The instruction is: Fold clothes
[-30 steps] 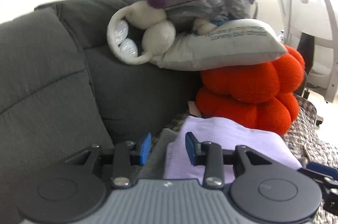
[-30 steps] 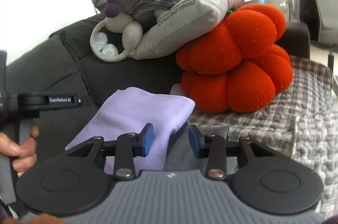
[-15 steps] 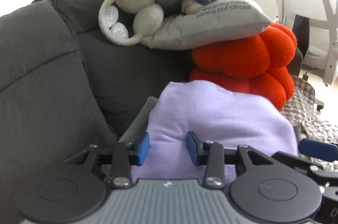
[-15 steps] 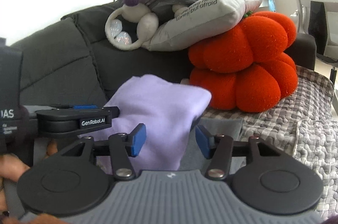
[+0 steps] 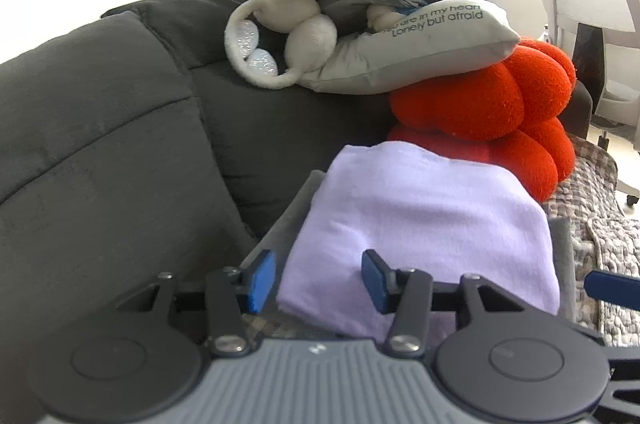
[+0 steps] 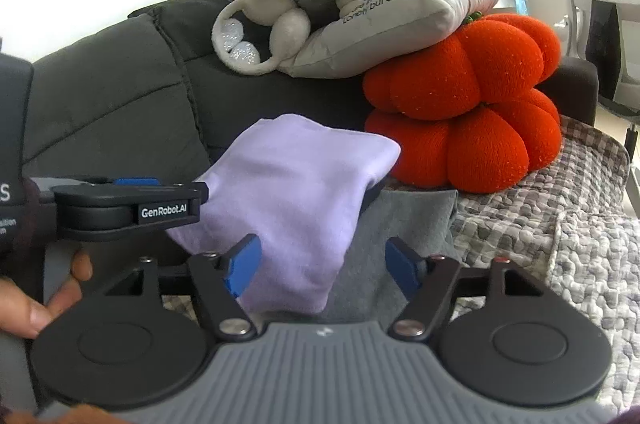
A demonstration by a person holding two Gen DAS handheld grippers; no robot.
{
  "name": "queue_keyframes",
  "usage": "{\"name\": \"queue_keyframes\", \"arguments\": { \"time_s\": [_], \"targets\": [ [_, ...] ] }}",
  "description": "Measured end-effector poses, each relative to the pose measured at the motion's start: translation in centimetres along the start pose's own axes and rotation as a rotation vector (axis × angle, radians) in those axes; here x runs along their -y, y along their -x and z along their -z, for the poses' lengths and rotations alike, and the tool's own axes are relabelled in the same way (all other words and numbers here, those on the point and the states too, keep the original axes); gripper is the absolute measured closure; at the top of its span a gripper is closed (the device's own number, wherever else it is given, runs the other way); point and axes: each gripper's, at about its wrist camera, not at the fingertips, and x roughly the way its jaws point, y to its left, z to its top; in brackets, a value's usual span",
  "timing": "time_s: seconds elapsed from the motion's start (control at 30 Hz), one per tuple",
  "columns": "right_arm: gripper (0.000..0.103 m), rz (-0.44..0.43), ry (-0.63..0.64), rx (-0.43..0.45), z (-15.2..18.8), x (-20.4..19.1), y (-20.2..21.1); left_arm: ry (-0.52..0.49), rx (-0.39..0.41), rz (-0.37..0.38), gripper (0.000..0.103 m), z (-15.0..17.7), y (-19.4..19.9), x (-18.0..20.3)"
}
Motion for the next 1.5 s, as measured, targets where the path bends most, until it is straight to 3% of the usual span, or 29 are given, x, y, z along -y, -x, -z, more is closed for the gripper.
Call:
{"name": "queue_keyframes", "arguments": {
  "time_s": [0.3, 0.43, 0.63, 1.07, 1.5],
  "targets": [
    [0.008, -0.005, 0.019, 0.004, 0.8, -0.3, 2.0, 0.023, 0.003, -0.01, 0.027, 1.6, 3.0, -0.2],
    [0.0, -0.006, 0.03, 0.005, 1.1, -0.5, 2.8, 0.012, 0.011, -0.019, 0.022, 2.2, 4.1, 0.0],
    [0.0, 0.013, 0.048, -0.009, 1.7, -1.0, 3.4, 0.002, 0.028, -0.031, 0.001, 2.8, 5.4, 0.1],
    [0.0, 0.095, 0.065, -0.024, 3.1, -1.3, 4.0, 0.014, -0.01, -0.043, 0.001, 4.5, 6.4, 0.1],
    [0.0, 0.159, 0.004, -0.023, 4.4, -0.3, 4.0, 0.022, -0.014, -0.06, 0.001, 5.5, 6.8, 0.7]
  ]
}}
